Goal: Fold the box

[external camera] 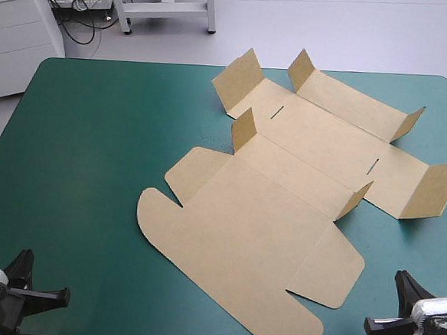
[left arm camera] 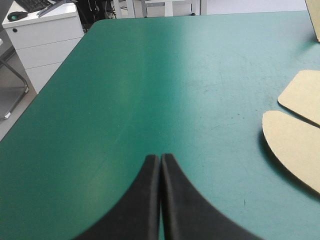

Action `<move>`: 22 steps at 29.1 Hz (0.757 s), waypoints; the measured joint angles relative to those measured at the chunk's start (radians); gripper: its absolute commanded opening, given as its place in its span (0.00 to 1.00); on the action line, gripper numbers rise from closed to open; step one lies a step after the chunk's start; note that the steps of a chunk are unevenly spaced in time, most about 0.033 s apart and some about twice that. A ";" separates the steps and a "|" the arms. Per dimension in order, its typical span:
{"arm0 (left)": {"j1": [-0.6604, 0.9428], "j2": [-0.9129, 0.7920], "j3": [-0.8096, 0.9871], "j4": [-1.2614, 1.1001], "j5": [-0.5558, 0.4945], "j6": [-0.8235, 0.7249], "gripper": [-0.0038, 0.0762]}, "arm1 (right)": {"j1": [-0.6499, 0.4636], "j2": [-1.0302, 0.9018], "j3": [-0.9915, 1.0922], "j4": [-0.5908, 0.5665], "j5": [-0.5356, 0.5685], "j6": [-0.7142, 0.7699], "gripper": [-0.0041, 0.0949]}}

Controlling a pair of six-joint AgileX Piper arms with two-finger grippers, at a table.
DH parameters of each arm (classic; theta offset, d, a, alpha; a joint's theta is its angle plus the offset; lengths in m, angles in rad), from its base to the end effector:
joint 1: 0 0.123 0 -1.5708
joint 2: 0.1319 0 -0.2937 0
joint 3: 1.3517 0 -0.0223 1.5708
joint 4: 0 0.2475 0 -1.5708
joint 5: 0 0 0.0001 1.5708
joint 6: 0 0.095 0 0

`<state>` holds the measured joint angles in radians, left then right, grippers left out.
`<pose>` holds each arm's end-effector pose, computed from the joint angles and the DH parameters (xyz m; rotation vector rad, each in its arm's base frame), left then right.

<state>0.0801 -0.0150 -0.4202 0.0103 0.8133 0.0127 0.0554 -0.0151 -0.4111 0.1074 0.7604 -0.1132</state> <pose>0.0026 0.0009 0.2727 -0.0613 1.8613 0.0762 0.0045 0.0073 0.2752 -0.1346 1.8100 0.0814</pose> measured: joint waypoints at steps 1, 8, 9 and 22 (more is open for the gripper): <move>0.000 0.000 0.000 0.000 0.000 0.000 0.01 | 0.000 0.000 0.000 0.000 0.000 0.000 0.05; 0.000 0.000 0.000 0.000 0.000 0.000 0.01 | 0.000 0.000 0.000 0.000 0.000 0.000 0.34; 0.000 0.000 0.000 0.000 0.000 0.000 0.01 | 0.000 0.000 0.000 0.000 0.000 0.000 0.40; 0.000 0.000 0.000 0.000 0.000 0.000 0.01 | 0.000 0.000 0.000 0.000 0.000 0.000 0.78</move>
<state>0.0801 -0.0150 -0.4202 0.0103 0.8133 0.0127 0.0554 -0.0151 -0.4111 0.1074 0.7604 -0.1132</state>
